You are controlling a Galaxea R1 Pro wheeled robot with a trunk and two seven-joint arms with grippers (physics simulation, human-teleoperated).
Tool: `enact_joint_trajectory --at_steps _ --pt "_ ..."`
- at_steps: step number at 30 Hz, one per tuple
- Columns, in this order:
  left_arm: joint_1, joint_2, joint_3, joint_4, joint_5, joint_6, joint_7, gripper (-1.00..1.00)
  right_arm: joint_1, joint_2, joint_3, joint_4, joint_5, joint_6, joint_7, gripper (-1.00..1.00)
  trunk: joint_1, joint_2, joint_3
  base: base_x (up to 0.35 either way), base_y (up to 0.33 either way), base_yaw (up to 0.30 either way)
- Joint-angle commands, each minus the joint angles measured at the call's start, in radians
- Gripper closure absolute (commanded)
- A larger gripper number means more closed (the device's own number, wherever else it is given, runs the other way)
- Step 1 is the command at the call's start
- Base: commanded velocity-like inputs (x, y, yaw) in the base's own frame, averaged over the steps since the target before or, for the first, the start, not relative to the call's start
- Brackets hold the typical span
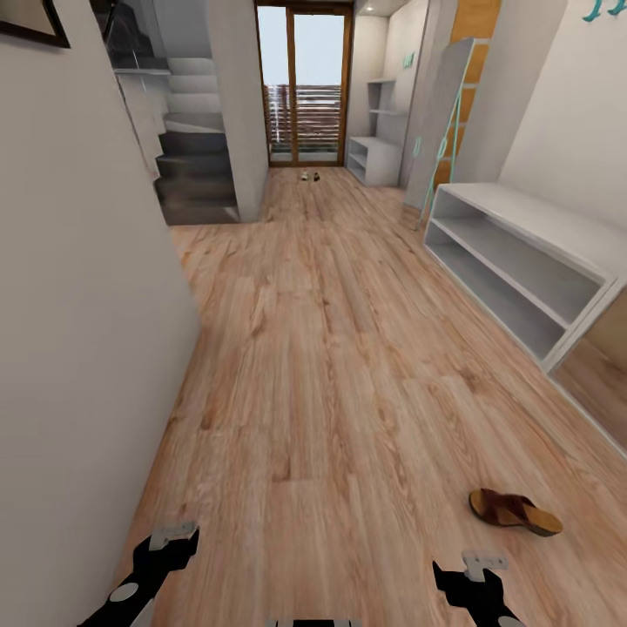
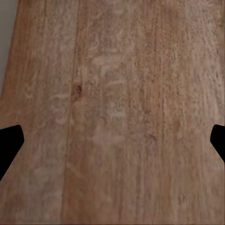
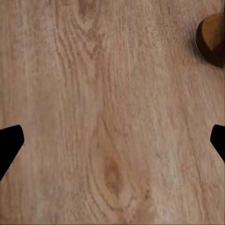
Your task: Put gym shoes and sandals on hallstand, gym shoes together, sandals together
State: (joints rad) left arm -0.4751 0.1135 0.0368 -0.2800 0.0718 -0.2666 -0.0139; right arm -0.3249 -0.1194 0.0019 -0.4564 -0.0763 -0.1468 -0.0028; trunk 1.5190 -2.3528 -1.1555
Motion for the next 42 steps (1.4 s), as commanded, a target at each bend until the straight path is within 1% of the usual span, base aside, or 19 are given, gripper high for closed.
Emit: enact_joint_trajectory --at_steps 1,19,30,32,33,42 --pt "0.0 0.0 0.0 0.001 0.008 -0.003 -0.001 -1.0 -0.001 0.0 0.001 0.001 -0.008 -0.004 0.0 -1.0 0.0 0.0 0.001 0.337 0.0 0.0" --pt "0.0 0.0 0.0 0.001 0.011 -0.003 -0.001 -1.0 -0.001 0.0 0.001 0.001 -0.008 -0.004 0.0 -1.0 0.0 0.0 0.026 0.337 0.0 0.0" --pt "0.0 0.0 0.0 0.002 0.012 -0.003 -0.001 -1.0 -0.001 0.0 0.001 0.012 -0.008 -0.006 0.0 -1.0 0.0 0.0 0.032 0.337 0.0 0.0" --pt "0.0 0.0 0.0 0.002 0.012 -0.003 -0.001 -1.0 -0.001 0.0 0.001 0.015 -0.008 -0.011 0.0 -1.0 0.0 0.0 0.032 0.337 0.0 0.0" --pt "0.0 0.0 0.0 0.002 0.012 -0.003 -0.001 -1.0 -0.001 0.001 0.001 0.021 -0.007 -0.03 0.0 -1.0 0.0 0.0 0.032 0.337 0.0 0.0" --pt "0.0 0.0 0.0 0.002 0.011 -0.004 -0.001 -1.0 -0.001 0.001 0.001 0.049 -0.008 -0.085 0.0 -1.0 0.0 0.0 0.032 0.337 0.0 0.0"
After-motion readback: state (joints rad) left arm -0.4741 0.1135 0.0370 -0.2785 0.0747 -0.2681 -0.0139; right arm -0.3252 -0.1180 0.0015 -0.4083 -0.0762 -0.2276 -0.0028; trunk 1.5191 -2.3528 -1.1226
